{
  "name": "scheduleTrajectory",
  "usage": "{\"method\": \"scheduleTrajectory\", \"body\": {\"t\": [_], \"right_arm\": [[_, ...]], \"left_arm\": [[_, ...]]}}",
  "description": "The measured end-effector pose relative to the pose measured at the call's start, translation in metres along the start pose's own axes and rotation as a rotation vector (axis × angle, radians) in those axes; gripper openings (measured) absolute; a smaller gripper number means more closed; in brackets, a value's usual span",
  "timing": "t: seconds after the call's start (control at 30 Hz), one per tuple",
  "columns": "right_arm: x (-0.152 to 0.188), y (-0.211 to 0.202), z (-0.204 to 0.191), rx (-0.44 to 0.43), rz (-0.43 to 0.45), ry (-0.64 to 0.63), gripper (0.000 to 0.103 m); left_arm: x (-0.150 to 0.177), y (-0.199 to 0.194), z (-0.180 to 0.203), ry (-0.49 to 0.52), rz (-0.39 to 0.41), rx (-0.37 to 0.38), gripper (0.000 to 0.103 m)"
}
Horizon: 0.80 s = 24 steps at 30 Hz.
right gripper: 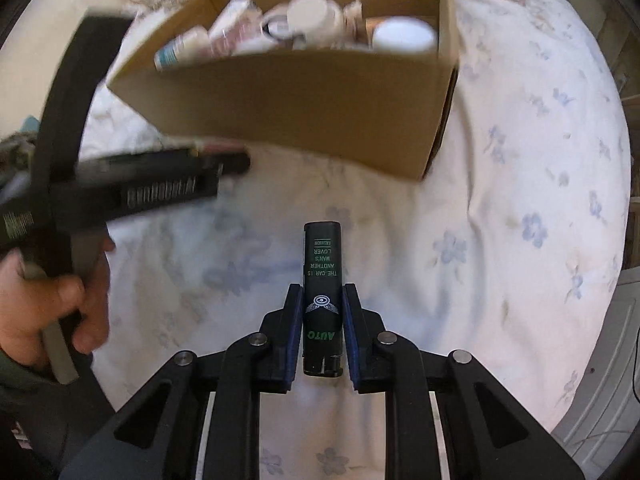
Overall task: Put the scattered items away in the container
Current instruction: 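Grasp the green lighter with the right tool while the left tool grasps the pink bottle, then carry the green lighter and pink bottle into the box and release them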
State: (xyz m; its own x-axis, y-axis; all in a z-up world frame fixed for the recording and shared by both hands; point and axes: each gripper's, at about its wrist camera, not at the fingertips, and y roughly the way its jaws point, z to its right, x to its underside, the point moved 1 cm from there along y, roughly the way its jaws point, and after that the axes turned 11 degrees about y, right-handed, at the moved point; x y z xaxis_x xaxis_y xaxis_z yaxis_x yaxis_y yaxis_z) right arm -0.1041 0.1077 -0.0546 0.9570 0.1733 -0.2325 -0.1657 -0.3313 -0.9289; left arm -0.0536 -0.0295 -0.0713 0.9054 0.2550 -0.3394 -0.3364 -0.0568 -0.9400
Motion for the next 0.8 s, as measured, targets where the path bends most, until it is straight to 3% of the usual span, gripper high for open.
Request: {"method": "scheduleTrajectory", "body": {"t": [0.17, 0.5, 0.67, 0.8], "right_arm": [[-0.014, -0.022, -0.004, -0.073, 0.065, 0.016, 0.021], [-0.049, -0.068, -0.027, -0.201, 0.205, 0.045, 0.021], [-0.081, -0.09, -0.028, -0.224, 0.294, 0.077, 0.021], [-0.115, -0.093, -0.018, -0.192, 0.338, 0.1, 0.021]], "left_arm": [[0.006, -0.027, -0.01, 0.009, 0.032, 0.017, 0.062], [0.0, -0.112, -0.02, 0.056, 0.188, -0.001, 0.062], [-0.029, -0.136, -0.055, 0.056, 0.258, -0.043, 0.062], [-0.067, -0.122, -0.068, 0.028, 0.277, -0.053, 0.062]]}}
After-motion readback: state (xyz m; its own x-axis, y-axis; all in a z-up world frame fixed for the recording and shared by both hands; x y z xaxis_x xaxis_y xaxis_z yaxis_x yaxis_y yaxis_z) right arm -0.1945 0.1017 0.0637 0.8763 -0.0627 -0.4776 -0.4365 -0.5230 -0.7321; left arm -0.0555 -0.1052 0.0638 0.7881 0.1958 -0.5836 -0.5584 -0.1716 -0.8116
